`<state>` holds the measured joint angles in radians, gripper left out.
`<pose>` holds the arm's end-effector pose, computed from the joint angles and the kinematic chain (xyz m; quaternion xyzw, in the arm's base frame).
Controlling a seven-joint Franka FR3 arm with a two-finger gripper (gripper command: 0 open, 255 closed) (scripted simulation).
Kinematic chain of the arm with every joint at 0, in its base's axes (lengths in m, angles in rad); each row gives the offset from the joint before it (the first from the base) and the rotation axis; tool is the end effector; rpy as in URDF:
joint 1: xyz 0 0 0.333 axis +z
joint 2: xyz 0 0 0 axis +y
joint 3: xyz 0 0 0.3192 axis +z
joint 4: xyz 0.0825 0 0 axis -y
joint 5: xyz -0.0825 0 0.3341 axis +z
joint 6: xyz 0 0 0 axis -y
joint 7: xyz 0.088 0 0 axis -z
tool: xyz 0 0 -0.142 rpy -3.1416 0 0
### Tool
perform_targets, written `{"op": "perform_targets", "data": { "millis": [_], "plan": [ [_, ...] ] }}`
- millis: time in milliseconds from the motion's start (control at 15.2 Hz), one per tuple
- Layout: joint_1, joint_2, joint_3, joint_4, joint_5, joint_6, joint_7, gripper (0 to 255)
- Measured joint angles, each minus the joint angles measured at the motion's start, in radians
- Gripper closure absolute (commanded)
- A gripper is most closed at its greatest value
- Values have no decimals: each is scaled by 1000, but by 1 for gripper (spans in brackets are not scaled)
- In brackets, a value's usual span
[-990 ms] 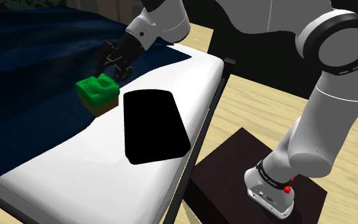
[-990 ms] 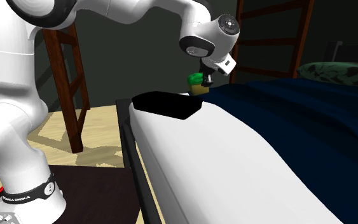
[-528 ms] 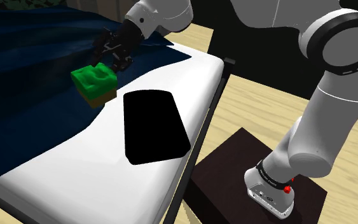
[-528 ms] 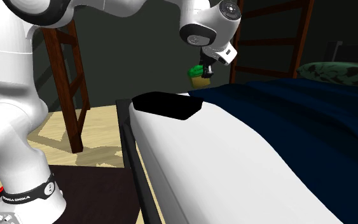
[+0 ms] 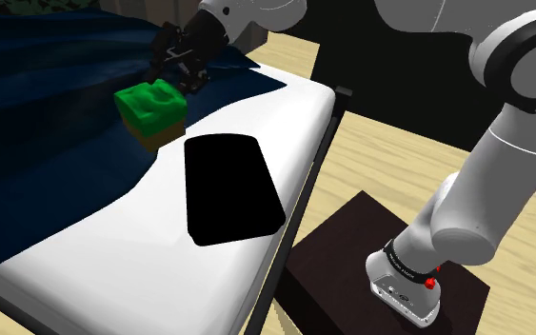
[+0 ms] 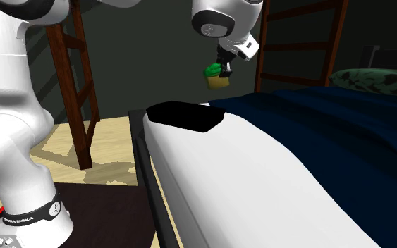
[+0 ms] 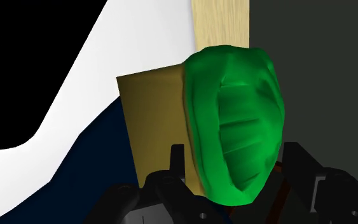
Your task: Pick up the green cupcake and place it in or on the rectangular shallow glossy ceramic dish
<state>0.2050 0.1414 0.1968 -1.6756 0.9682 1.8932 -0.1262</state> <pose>0.5023 0.3014 0.5499 -0.8819 -0.1024 0.0298 0.4593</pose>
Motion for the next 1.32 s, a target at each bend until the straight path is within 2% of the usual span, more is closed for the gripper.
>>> {"op": "perform_targets", "data": {
  "millis": [198,660,858,1320],
  "plan": [
    [-16,-117,-9,-132,26,-13,-32,255],
    [-59,-385,-65,-379,47,-114,-76,255],
    [-57,-413,-65,-439,57,-98,-105,255],
    [-54,-398,-60,-506,76,-49,-172,255]
  ]
}}
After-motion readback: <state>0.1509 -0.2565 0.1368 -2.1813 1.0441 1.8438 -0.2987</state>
